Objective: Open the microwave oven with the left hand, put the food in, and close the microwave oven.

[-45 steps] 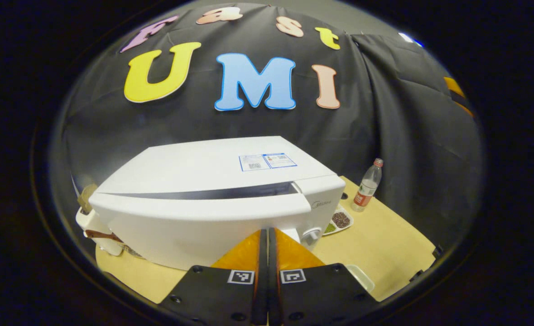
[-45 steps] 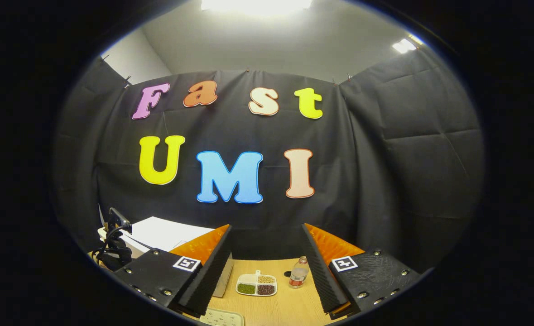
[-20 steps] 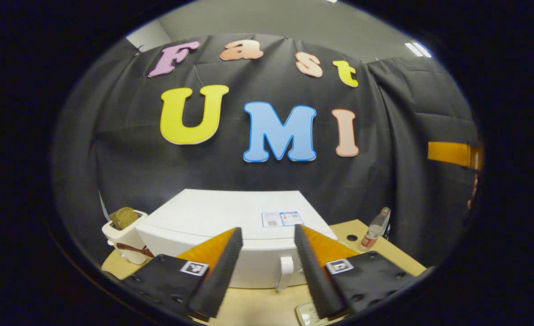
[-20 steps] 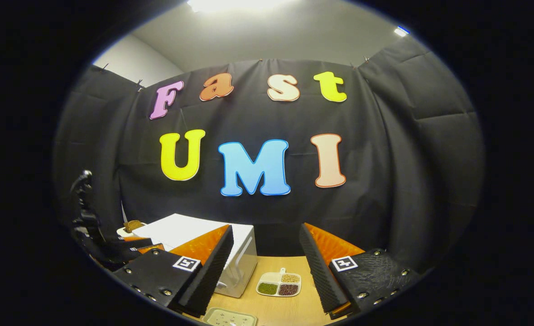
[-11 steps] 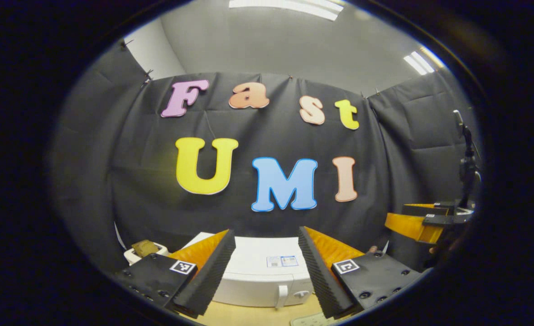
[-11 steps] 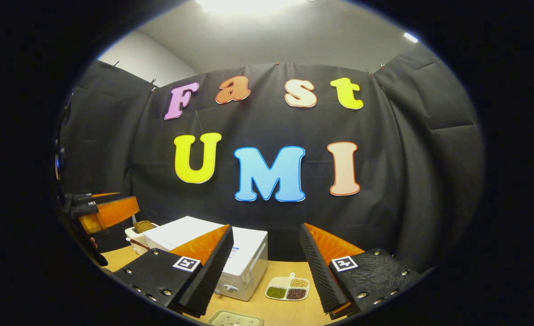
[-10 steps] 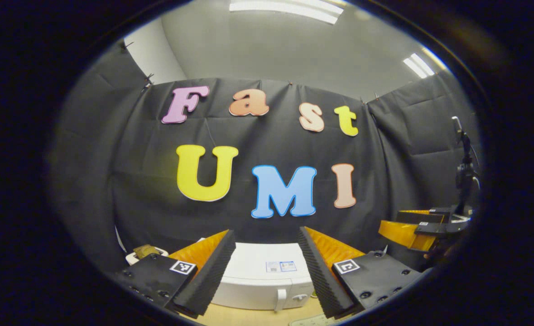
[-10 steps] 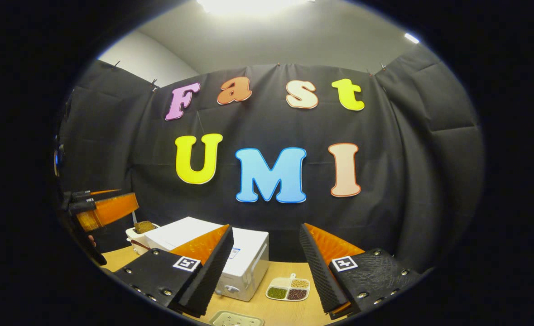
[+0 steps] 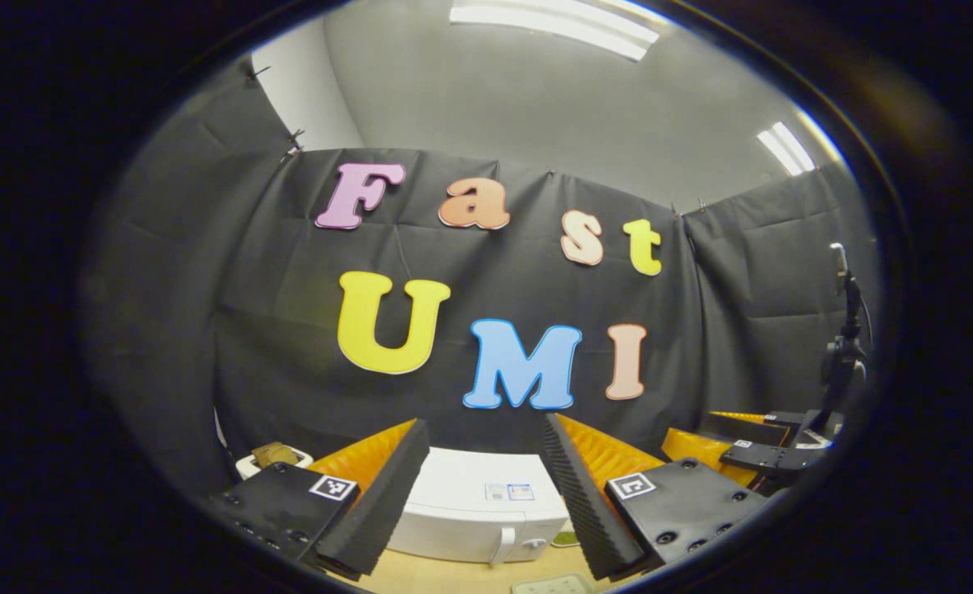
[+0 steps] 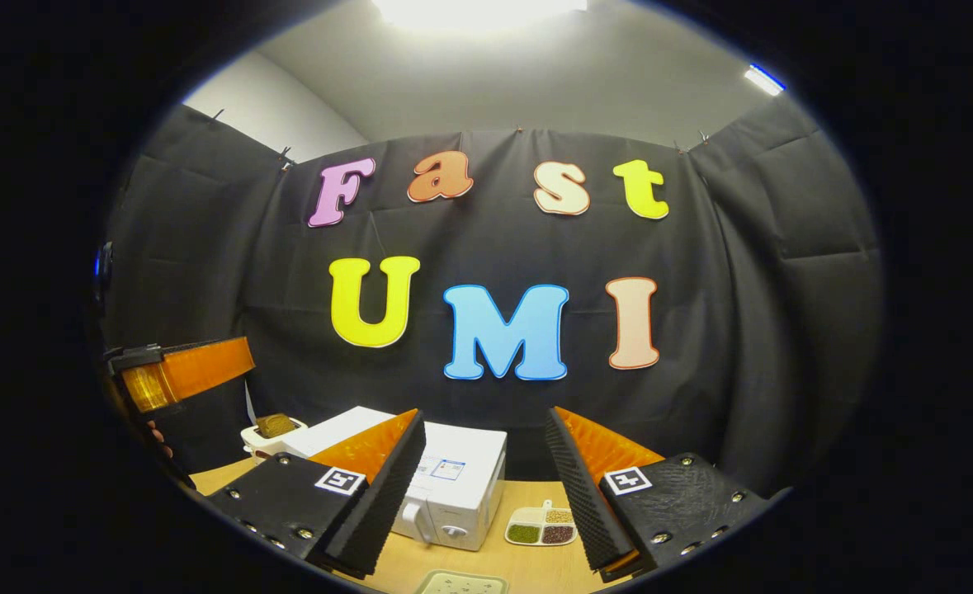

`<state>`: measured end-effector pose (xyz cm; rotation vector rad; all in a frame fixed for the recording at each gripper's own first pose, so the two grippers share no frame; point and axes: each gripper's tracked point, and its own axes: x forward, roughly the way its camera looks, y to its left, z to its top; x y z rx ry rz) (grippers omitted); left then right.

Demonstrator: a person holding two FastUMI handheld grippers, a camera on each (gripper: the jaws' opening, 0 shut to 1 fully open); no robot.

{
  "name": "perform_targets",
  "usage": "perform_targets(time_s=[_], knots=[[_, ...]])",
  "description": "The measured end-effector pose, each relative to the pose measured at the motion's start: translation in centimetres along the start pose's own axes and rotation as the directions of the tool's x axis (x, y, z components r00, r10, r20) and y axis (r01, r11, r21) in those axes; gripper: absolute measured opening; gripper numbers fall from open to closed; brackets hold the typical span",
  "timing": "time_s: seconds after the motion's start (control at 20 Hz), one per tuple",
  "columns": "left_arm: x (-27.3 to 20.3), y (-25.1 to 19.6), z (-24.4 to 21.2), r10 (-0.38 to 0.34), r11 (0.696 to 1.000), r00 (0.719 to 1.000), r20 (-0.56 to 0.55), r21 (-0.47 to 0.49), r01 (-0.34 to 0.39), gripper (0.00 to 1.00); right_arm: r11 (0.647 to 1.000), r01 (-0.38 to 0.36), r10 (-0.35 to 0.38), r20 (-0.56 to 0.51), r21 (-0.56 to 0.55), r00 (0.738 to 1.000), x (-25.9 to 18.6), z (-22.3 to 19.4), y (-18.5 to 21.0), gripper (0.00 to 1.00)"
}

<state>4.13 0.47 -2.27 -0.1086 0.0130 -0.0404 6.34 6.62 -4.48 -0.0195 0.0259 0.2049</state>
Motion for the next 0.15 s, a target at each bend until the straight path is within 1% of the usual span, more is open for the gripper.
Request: perform_targets(time_s=[0.1, 0.15], knots=[[-1.0, 0.7, 0.5, -0.004, 1.000, 1.000, 0.001, -0.001, 0.004, 0.95, 1.000, -0.009, 0.009, 0.003, 0.007, 1.000, -0.3, 0.4, 1.3, 0.89], [-1.3, 1.3, 0.9, -0.002, 1.000, 1.000, -0.001, 0.004, 0.002, 0.91, 1.000, -0.007, 0.007, 0.014, 0.016, 1.000, -0.4, 0.9, 1.5, 0.90]])
